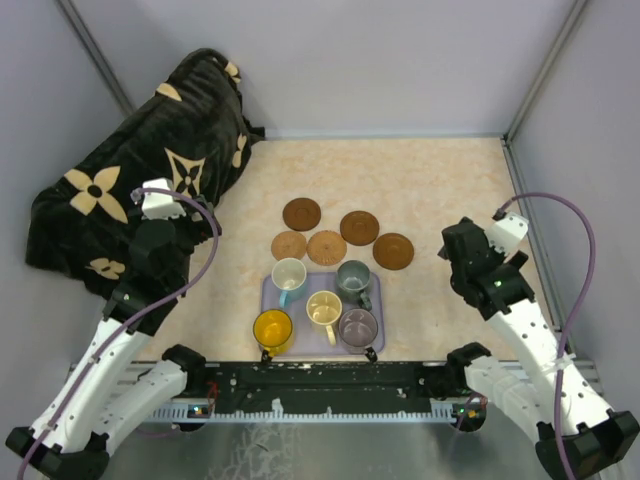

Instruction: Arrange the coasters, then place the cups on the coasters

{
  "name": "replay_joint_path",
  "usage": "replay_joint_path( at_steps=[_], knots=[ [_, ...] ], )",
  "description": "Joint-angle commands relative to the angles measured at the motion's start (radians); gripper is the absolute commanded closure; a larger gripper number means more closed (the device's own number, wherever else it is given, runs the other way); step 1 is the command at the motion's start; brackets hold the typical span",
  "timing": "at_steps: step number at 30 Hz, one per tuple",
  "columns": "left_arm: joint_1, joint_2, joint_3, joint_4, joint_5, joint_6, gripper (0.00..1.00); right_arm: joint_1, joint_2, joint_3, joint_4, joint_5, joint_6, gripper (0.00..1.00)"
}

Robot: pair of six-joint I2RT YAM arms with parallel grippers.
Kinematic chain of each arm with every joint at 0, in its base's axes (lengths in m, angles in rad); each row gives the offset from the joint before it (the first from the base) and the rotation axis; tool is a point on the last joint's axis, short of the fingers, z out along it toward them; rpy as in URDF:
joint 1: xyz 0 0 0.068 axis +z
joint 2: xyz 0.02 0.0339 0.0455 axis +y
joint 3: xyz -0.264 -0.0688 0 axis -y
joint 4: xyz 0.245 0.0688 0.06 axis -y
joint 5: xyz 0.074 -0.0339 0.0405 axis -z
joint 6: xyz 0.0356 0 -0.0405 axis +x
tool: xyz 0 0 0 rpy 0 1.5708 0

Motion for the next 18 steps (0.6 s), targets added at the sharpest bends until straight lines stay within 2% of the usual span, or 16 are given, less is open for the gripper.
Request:
replay_joint_path(
  at_steps=[1,15,18],
  knots=[
    [-0.003,-0.017,-0.005,0.022,0.002,-0.012,0.00,0.008,-0.026,0.038,0.019,0.039,0.025,0.01],
    [-0.003,-0.025,-0.009,-0.001,0.000,-0.020,0.00,0.008,-0.049,0.030,0.014,0.022,0.025,0.01],
    [-0.003,-0.024,-0.011,-0.001,0.046,-0.002,0.00,0.009,-0.072,0.021,0.017,0.017,0.041,0.01]
  ],
)
